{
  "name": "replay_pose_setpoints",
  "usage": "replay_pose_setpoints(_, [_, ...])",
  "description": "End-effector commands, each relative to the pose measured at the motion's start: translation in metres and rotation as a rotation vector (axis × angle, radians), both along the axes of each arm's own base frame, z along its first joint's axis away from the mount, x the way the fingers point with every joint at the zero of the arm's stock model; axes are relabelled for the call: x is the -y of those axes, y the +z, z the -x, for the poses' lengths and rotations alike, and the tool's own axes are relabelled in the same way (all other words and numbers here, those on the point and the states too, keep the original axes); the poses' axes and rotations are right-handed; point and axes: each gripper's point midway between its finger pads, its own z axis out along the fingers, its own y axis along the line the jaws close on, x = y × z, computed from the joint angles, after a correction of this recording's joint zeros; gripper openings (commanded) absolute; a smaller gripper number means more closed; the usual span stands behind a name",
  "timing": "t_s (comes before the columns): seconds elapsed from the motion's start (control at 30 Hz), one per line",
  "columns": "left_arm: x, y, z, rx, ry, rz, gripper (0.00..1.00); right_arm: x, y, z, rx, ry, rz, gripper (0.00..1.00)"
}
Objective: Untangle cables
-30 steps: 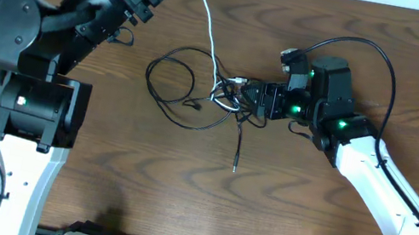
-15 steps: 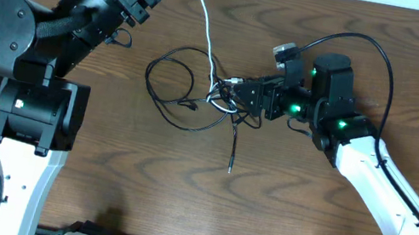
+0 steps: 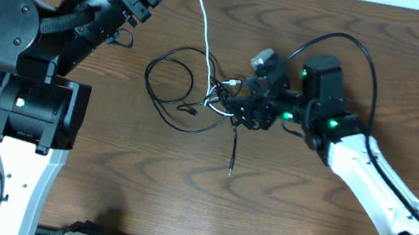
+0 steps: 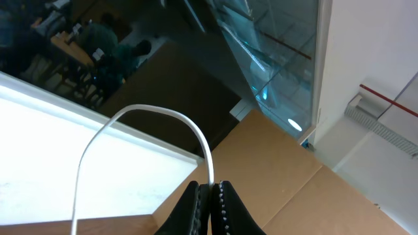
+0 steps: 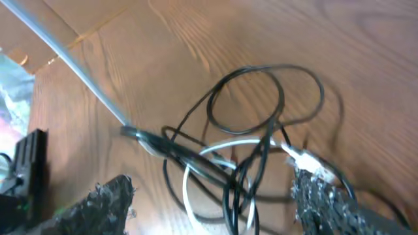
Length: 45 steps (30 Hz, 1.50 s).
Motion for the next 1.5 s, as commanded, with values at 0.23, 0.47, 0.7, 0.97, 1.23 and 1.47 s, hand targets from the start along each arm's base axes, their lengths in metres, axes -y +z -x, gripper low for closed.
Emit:
replay_pose_setpoints(0.23, [0.000, 0.008, 0.006, 0.015, -0.008, -0.003, 0.07, -0.015, -0.031, -0.055, -0.024, -0.218, -0.055, 0.37])
replay_pose_setpoints(0.47, [-0.020, -0.049, -0.027, -0.119, 0.203, -0.192, 0.07, 0.036, -0.029, -0.090, -0.195, -0.501, -0.127, 0.02])
replay_pose_setpoints(0.7, [-0.088, -0.121, -0.050, -0.342, 0.616, -0.467, 0.07, 0.141, -0.046, -0.105, -0.337, -0.848, -0.039, 0.01])
replay_pose_setpoints(0.97, [-0.144, -0.156, -0.041, -0.482, 0.888, -0.693, 0.07, 0.235, -0.048, -0.083, -0.378, -1.135, 0.120, 0.02])
replay_pose_setpoints(1.23, [-0.214, -0.163, -0.030, -0.575, 1.078, -0.728, 0.07, 0.277, -0.066, -0.062, -0.471, -1.192, 0.198, 0.01])
replay_pose_setpoints(1.47, [-0.236, -0.175, -0.036, -0.602, 1.059, -0.787, 0.07, 0.268, -0.065, -0.062, -0.462, -1.126, 0.195, 0.01])
